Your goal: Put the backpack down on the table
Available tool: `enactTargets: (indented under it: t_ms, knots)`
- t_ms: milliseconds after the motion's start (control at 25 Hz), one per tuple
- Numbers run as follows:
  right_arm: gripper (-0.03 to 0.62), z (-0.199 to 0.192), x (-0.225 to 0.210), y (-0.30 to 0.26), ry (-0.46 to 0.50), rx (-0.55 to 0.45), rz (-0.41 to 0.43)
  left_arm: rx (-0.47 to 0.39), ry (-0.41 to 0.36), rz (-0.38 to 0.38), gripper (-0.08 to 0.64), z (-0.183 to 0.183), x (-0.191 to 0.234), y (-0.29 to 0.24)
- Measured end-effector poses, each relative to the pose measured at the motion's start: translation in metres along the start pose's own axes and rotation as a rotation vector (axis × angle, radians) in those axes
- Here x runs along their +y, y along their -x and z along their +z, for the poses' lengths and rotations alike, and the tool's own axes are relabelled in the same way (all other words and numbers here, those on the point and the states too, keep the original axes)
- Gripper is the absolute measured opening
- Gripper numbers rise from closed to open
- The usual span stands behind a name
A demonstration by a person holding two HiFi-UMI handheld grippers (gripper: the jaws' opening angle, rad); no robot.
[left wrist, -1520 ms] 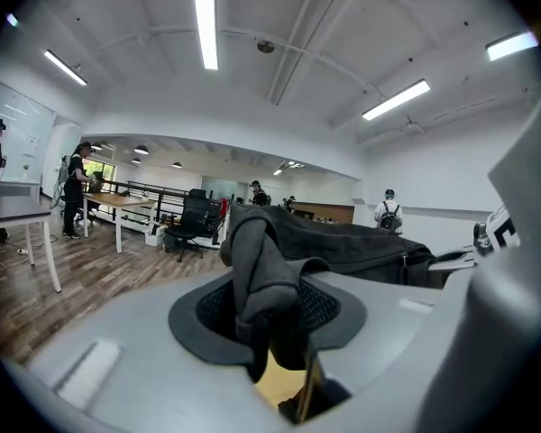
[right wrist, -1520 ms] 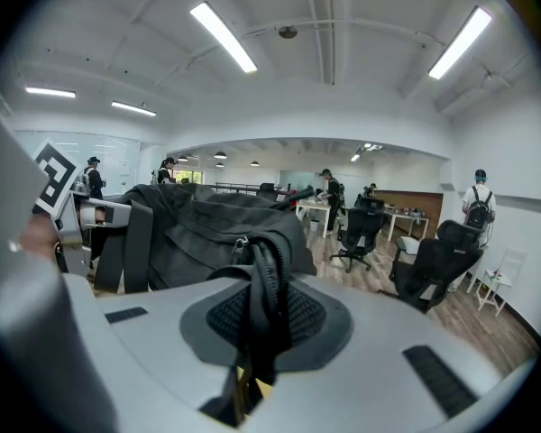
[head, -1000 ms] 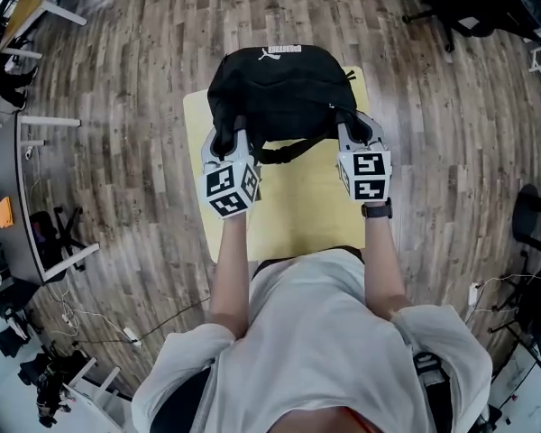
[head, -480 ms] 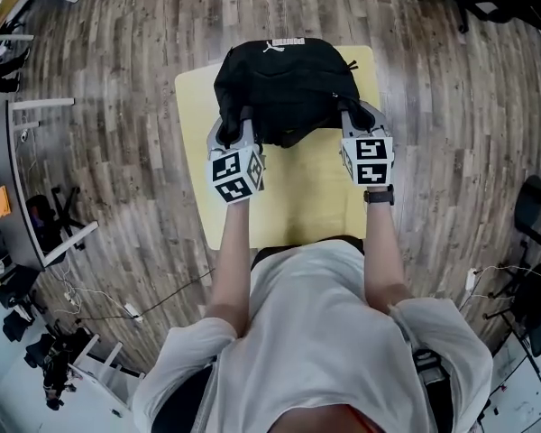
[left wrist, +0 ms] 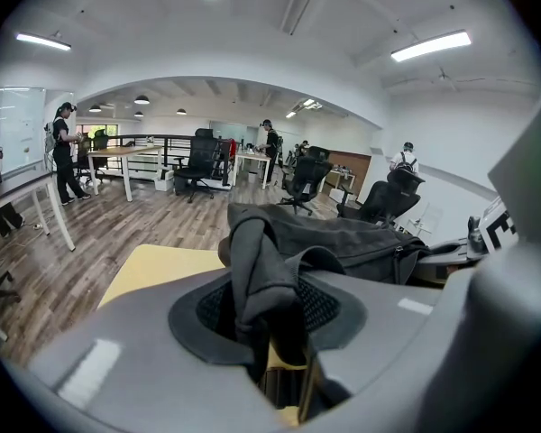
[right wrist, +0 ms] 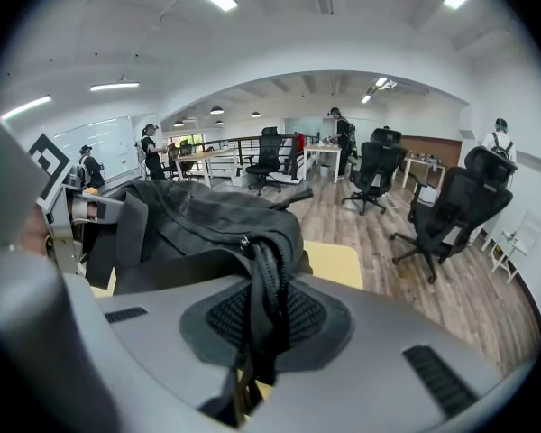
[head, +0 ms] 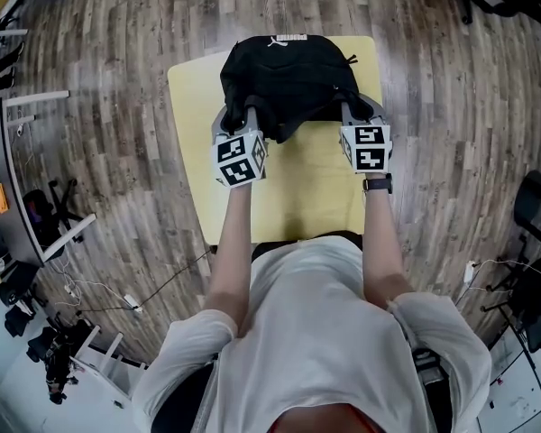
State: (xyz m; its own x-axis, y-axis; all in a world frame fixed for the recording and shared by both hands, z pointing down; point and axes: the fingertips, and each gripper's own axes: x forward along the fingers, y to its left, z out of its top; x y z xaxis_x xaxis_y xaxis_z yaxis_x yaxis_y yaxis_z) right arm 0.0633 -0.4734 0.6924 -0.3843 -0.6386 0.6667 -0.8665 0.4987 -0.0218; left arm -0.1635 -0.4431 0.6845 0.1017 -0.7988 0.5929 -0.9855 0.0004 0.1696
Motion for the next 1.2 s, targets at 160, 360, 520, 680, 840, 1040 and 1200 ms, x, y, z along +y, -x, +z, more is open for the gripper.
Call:
enactTargets:
  t_ms: [160,360,520,680,840,1040,1200]
  knots:
    - [0.029,-0.015,0.0,-0.008,-0.003,0.026,0.008,0.034,0.004,0.006,0.124,-0.018,0.002,-0.007]
    - [0.029,-0.029,0.002,-0.018,-0.004,0.05,0.027,0.079,0.013,0.021,0.124,-0.041,0.009,-0.017]
    - [0.029,-0.047,0.003,-0.026,0.0,0.089,0.027,0.131,-0.008,0.039,0.124,-0.064,0.015,-0.024]
    - [0.029,-0.062,0.003,-0.034,0.01,0.113,0.009,0.195,-0.044,0.064,0.127,-0.088,0.026,-0.034]
    - [0.041,-0.069,0.003,-0.037,0.011,0.116,-0.032,0.219,-0.08,0.056,0.141,-0.107,0.036,-0.039]
    - [0.087,-0.08,-0.003,-0.043,-0.034,0.127,-0.061,0.198,-0.039,0.021,0.178,-0.117,0.04,-0.045]
    - [0.116,-0.083,-0.008,-0.041,-0.105,0.128,-0.023,0.244,-0.052,-0.006,0.195,-0.119,0.041,-0.046]
